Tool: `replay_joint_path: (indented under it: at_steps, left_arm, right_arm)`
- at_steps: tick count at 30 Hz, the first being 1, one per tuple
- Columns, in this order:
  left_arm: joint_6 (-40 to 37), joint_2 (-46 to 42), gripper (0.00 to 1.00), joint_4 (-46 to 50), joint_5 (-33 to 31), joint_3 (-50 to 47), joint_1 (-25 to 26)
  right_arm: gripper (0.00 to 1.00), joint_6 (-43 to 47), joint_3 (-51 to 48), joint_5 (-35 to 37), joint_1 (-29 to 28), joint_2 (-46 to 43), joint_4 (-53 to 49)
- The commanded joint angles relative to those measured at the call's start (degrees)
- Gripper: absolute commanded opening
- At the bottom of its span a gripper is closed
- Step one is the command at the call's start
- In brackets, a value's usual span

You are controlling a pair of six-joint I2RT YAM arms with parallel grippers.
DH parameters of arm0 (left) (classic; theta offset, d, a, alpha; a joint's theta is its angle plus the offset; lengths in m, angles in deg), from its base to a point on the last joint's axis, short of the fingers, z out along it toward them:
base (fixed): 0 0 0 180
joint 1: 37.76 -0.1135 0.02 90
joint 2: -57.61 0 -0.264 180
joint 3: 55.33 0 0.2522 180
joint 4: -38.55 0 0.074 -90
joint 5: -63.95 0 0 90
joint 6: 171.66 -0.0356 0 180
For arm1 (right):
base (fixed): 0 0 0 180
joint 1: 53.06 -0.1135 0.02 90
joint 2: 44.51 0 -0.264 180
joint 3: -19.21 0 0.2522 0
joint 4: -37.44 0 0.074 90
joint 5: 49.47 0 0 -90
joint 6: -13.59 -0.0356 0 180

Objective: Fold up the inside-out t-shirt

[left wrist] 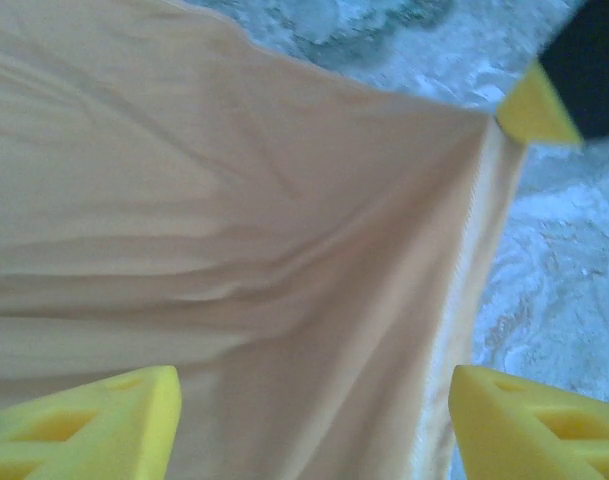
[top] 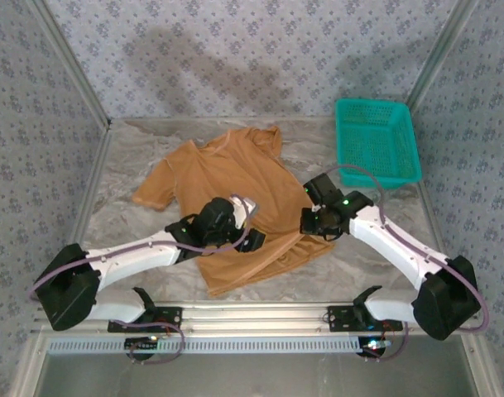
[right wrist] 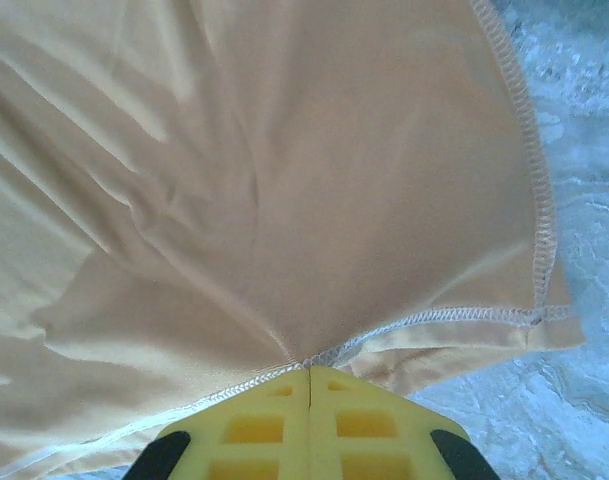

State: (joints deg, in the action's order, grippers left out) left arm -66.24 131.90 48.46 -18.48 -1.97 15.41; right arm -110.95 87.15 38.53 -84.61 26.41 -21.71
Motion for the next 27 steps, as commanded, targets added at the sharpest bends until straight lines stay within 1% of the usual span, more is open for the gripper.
replay_joint_path:
  at_steps: [1,3,6,7,9,13,16,18,21,25,27]
  left_arm:
    - [-2.4,2.4,0.73,-9.7,0.6,0.5,3.0]
    - [-2.1,6.0,0.75,-9.6,-1.2,1.9,5.7]
    - [-1.8,11.3,0.78,-10.2,-6.0,4.4,9.9]
    - [-1.7,13.2,0.99,-10.1,-7.7,5.4,11.1]
    - [-1.5,16.7,1.00,-8.4,-11.3,8.1,12.5]
    - [0.2,22.6,0.98,-3.0,-24.6,12.6,13.3]
    - [1.2,23.2,0.89,2.7,-31.0,14.3,13.1]
    - [2.0,22.2,0.80,4.9,-32.5,13.9,12.5]
    - [5.1,19.9,0.57,8.5,-33.4,12.0,10.6]
    - [9.9,15.5,0.36,12.7,-33.3,8.6,7.7]
    - [11.1,13.3,0.22,13.7,-33.2,7.0,7.1]
  right_arm:
    - [0.00,-1.1,2.8,-5.0,1.7,-1.8,1.6]
    - [0.00,-1.1,4.0,-5.4,2.2,-1.7,2.1]
    - [0.00,-1.1,5.5,-6.0,2.5,-1.6,1.0]
    - [0.00,-1.1,5.8,-6.1,2.6,-1.7,0.6]
    - [0.00,-1.1,5.9,-6.3,2.8,-2.2,0.1]
    - [0.00,-1.1,5.4,-6.0,3.4,-3.9,-0.7]
    - [0.00,-1.1,5.1,-4.4,4.7,-5.7,-2.0]
    - [0.00,-1.1,4.9,-3.6,6.1,-7.0,-2.9]
    - [0.00,-1.1,4.5,-3.7,8.8,-8.7,-3.3]
    - [0.00,-0.7,5.4,-4.8,11.6,-9.8,-3.9]
    - [0.00,-0.5,5.9,-5.1,12.2,-9.9,-3.9]
